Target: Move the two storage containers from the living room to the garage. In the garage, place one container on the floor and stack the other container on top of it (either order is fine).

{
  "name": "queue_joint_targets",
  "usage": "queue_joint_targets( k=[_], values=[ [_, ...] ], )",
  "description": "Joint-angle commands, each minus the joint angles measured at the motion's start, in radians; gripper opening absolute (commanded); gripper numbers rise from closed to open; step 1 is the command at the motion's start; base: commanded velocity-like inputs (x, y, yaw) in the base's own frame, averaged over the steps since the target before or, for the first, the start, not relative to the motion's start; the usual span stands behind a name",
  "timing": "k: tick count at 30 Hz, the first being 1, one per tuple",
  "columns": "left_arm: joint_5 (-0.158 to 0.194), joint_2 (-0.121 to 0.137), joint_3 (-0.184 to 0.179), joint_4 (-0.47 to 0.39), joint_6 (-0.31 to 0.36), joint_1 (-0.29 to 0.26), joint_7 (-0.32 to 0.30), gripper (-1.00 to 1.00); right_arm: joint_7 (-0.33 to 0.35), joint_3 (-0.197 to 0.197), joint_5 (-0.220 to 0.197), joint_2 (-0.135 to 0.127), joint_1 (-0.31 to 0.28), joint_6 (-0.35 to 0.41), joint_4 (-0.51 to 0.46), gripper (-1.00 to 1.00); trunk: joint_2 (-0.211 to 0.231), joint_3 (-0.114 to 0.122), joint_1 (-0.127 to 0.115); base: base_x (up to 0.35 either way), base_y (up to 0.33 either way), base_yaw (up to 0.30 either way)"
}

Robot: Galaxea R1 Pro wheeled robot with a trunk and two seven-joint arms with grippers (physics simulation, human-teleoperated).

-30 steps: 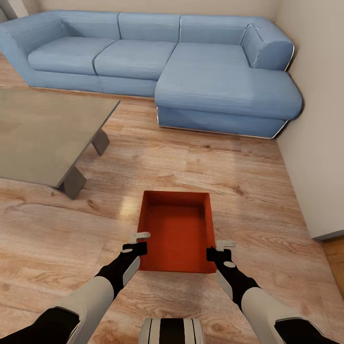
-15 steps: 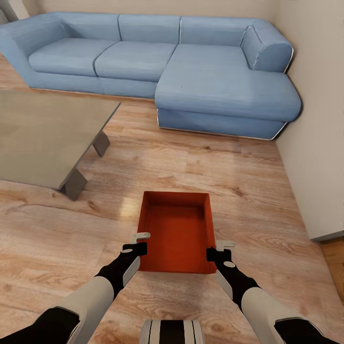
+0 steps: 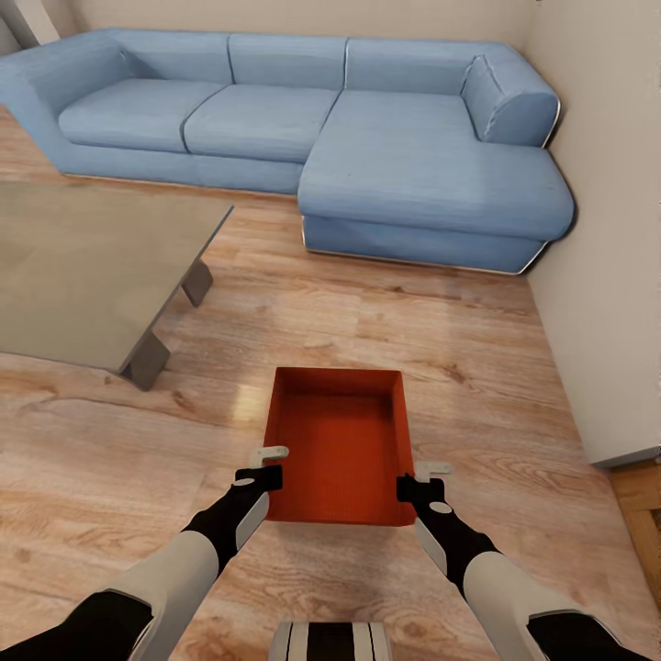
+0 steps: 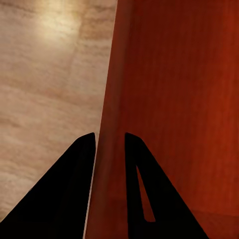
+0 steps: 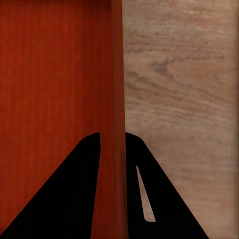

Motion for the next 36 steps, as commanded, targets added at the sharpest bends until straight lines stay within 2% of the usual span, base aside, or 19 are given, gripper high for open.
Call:
queue_joint_targets(
  k=[1, 36],
  values=[
    [-0.007, 0.002, -0.004, -0.004, 0.007, -0.001, 0.014, -1.0, -0.017, 0.002, -0.011, -0.002, 0.0, -0.005, 0.003, -1.0, 0.007, 0.003, -0.004, 0.0, 0.0, 0.0],
    [-0.007, 0.003, -0.004, 0.002, 0.007, -0.001, 0.013, -1.0, -0.009, 0.002, -0.011, -0.002, 0.0, -0.003, 0.003, -1.0, 0.252, 0.112, -0.138, 0.0, 0.0, 0.0]
  ],
)
